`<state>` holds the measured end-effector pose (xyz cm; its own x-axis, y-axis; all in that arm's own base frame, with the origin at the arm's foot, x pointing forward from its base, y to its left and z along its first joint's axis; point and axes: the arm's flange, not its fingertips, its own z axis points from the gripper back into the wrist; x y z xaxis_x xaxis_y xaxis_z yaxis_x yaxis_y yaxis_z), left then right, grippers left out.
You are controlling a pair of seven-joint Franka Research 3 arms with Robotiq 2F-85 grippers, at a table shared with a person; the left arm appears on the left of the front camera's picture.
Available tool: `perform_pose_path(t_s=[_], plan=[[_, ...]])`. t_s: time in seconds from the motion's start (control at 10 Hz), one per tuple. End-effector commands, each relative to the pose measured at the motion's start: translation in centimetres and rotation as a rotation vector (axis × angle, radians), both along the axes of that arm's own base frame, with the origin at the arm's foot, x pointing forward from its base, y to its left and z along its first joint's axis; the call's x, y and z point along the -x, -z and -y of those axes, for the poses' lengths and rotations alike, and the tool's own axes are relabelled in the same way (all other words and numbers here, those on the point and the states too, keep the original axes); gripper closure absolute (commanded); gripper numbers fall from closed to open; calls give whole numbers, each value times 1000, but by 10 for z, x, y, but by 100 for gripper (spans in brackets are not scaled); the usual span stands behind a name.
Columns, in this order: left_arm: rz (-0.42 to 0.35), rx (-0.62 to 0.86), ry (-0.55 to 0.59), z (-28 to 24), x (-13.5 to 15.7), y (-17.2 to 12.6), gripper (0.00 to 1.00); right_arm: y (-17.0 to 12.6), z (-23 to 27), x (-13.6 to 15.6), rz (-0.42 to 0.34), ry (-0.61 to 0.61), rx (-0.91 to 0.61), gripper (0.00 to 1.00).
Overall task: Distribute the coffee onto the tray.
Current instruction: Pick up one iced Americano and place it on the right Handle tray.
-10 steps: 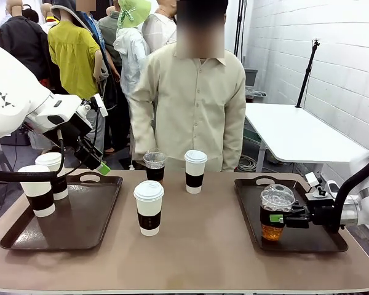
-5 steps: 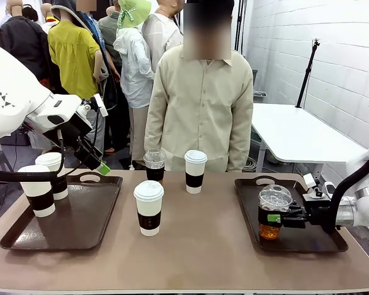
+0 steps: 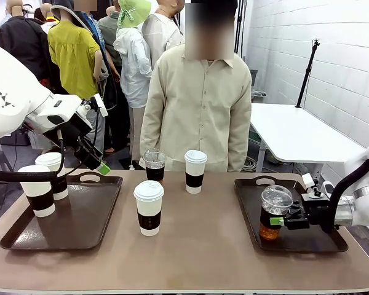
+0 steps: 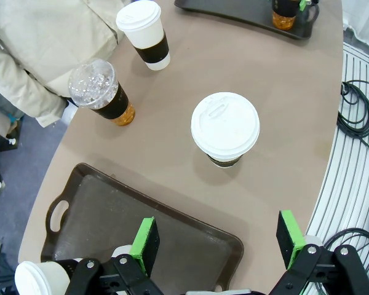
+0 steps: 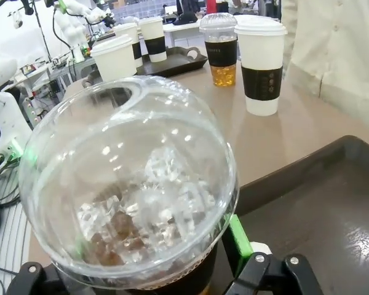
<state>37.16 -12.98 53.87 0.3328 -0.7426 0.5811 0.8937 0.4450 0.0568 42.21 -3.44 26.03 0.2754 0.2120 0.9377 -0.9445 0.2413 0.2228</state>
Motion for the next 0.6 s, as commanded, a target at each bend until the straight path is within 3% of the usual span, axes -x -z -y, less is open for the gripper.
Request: perform_pose_path(t_s=[0.0, 0.5], plan=[[-7, 11, 7, -1, -1, 0, 0, 0, -6, -3, -24, 4, 16, 0], [-7, 11, 7, -1, -1, 0, 0, 1, 7, 10, -89, 14, 58, 0]])
